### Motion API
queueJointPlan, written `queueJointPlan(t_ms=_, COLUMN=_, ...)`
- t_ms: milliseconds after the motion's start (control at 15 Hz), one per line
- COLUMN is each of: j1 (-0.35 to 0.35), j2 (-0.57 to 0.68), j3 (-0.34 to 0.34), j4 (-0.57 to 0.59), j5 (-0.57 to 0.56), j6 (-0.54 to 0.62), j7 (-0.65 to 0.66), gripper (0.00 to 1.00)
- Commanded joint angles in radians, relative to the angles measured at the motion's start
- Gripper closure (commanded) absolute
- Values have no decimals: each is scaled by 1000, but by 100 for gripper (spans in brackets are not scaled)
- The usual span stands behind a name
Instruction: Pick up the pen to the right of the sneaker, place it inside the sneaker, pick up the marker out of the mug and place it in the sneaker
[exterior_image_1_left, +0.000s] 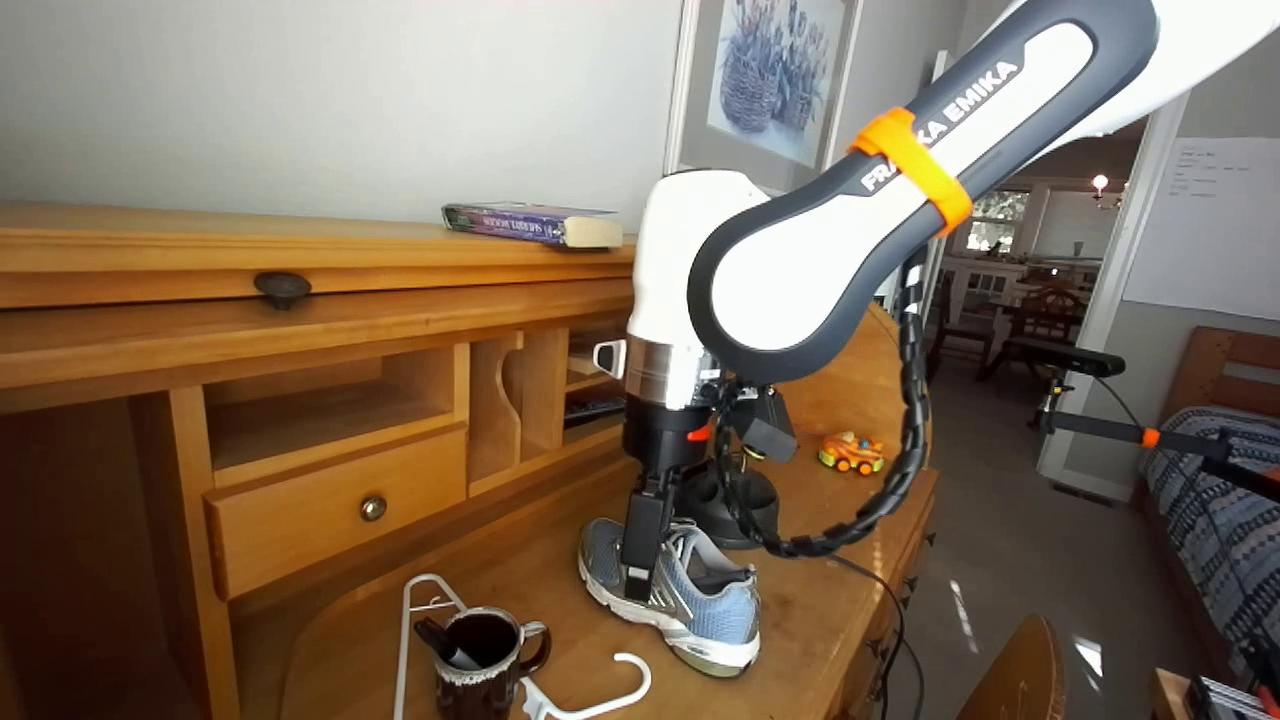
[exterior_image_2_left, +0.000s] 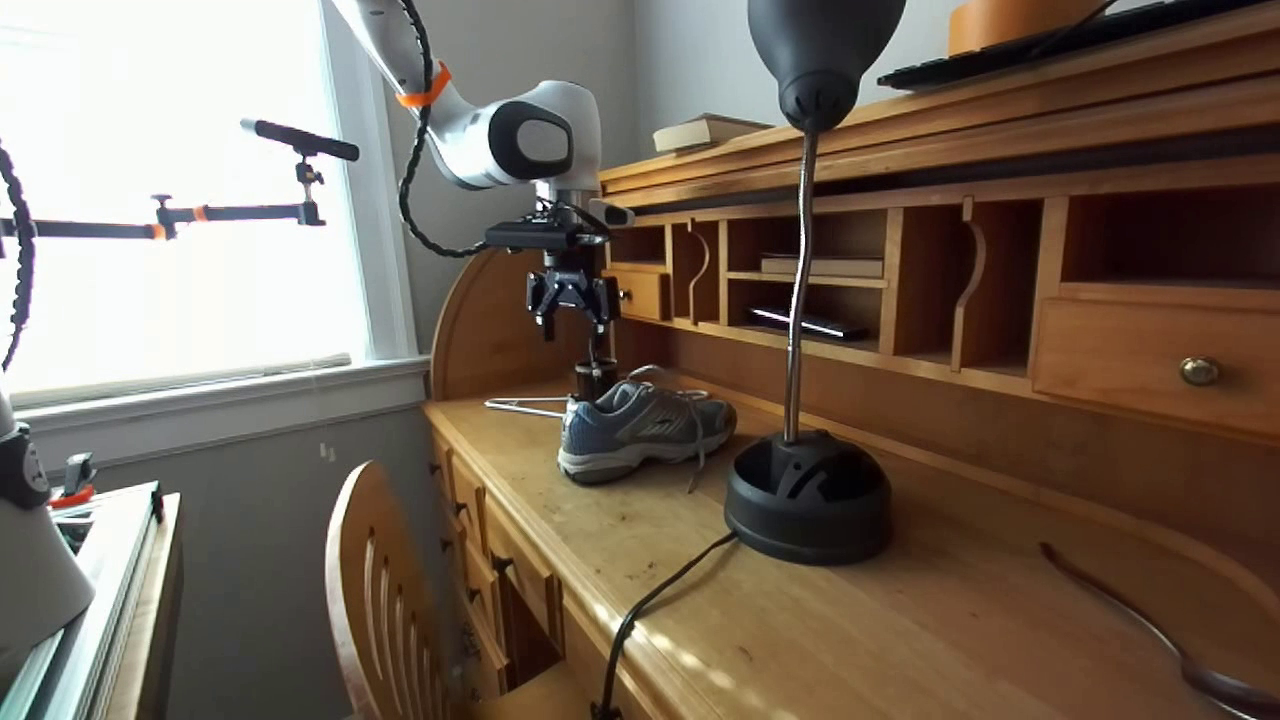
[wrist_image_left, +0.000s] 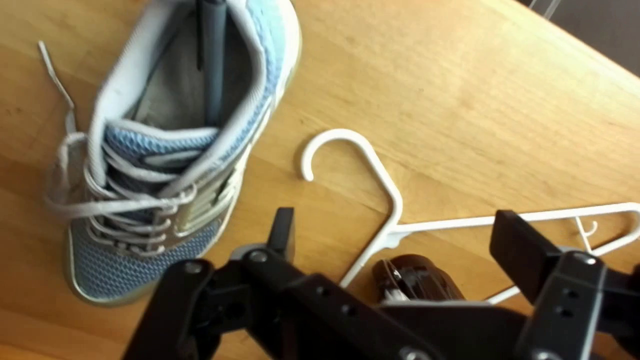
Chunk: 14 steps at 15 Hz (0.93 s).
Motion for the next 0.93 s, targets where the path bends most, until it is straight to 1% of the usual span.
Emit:
queueJointPlan(t_ms=0, j1=6, j2=-6, j3=32, j4=-51, j5=9, j6=116, j7=-69, gripper=0)
queueJointPlan(t_ms=67, j1=6, j2=3, j3=22, j4=-18, j5=1, j6=67, j7=-36, gripper=0)
queueJointPlan(t_ms=200, j1=10, j2=3, j3=31, j4=-28, j5=1, j6=89, j7=-44, gripper=0)
queueJointPlan(t_ms=467, j1=9, j2=3, j3=31, j4=-29, j5=1, j6=92, j7=-52, gripper=0)
queueJointPlan(t_ms=533, j1=1, j2=-2, j3=41, j4=-34, j5=20, j6=113, j7=-76, gripper=0)
queueJointPlan(t_ms=600, j1=2, j2=2, j3=46, j4=-30, j5=13, j6=133, j7=-96, gripper=0)
queueJointPlan(t_ms=867, j1=-16, j2=37, j3=101, j4=-10, j5=68, j6=202, j7=-230, gripper=0)
